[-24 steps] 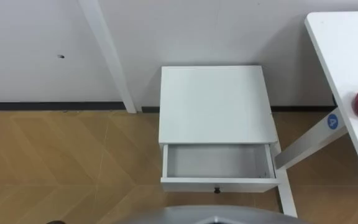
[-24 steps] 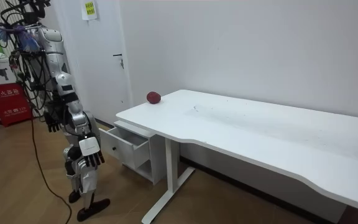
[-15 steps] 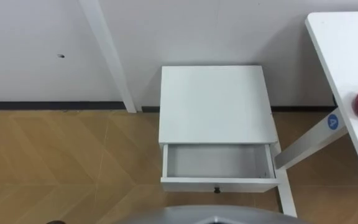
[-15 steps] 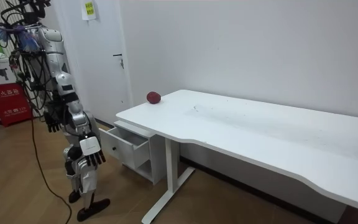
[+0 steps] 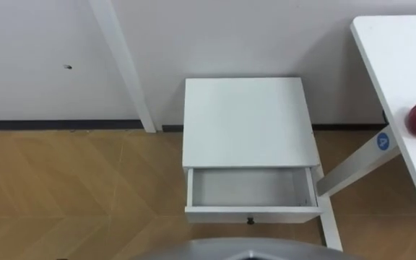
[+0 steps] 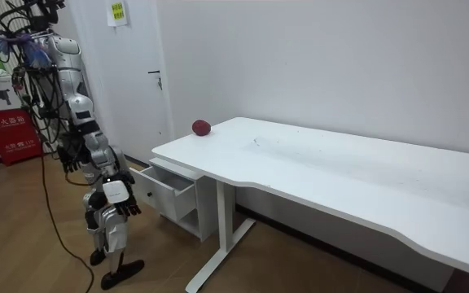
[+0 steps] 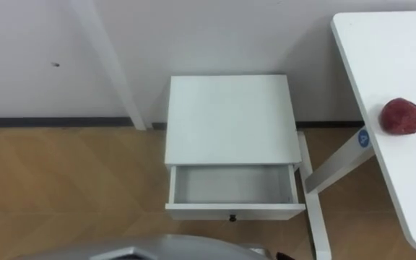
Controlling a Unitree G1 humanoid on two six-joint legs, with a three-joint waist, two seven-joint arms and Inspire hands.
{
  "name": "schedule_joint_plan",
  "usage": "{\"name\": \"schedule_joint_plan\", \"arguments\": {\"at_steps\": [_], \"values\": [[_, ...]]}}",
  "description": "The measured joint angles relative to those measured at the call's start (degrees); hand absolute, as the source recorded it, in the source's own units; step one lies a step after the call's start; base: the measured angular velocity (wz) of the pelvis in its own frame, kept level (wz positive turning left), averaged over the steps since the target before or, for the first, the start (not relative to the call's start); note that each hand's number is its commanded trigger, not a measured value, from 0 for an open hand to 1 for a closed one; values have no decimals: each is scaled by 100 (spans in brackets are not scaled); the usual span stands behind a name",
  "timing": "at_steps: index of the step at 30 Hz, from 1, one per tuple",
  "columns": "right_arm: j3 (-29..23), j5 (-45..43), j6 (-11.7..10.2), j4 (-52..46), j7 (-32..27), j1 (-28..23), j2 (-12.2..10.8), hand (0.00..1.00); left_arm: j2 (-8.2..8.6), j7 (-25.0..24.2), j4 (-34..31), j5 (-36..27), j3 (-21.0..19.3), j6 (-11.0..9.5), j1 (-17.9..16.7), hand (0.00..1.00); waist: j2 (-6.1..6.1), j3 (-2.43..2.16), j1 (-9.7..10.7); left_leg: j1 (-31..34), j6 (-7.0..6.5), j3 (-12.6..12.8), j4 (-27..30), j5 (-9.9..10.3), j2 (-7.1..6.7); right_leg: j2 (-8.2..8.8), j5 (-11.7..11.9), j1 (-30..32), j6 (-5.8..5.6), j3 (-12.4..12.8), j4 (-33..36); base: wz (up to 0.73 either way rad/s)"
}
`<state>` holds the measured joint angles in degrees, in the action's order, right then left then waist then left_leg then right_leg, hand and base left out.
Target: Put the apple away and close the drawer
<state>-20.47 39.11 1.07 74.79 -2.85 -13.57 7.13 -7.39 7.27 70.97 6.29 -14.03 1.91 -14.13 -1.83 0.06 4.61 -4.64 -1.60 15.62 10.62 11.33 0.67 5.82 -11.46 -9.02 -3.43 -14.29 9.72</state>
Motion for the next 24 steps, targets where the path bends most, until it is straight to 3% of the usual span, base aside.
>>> {"name": "schedule_joint_plan", "arguments": {"at_steps": [6, 11, 13, 24], "values": [[-688, 1180, -82, -128, -412, -77, -13, 0, -38, 18, -17, -237, -159, -9, -62, 0, -73, -7, 177, 2, -5, 11, 18, 4, 1, 0, 1, 0, 1, 21, 5, 0], [-868, 1725, -121, -476, -683, -82, -15, 0, -52, 63, -21, -215, -155, -68, -30, 0, -55, -11, 297, 17, -5, 12, 19, 4, 1, 0, 0, 22, 1, 27, 12, 0], [-1028, 1975, -138, -749, -834, -83, -19, 0, -52, 56, -23, -221, -155, -68, -24, 0, -34, -36, 322, 50, -6, 25, 23, 4, 2, 1, 1, 89, 1, 37, 29, 0], [-1278, 2340, -906, -2586, -2441, -157, -19, 0, -147, 87, -293, -231, -146, -259, -33, 0, -2, -50, 321, 104, -5, 114, 7, 3, -15, 1, 1, 208, 1, 103, 48, -4]]}}
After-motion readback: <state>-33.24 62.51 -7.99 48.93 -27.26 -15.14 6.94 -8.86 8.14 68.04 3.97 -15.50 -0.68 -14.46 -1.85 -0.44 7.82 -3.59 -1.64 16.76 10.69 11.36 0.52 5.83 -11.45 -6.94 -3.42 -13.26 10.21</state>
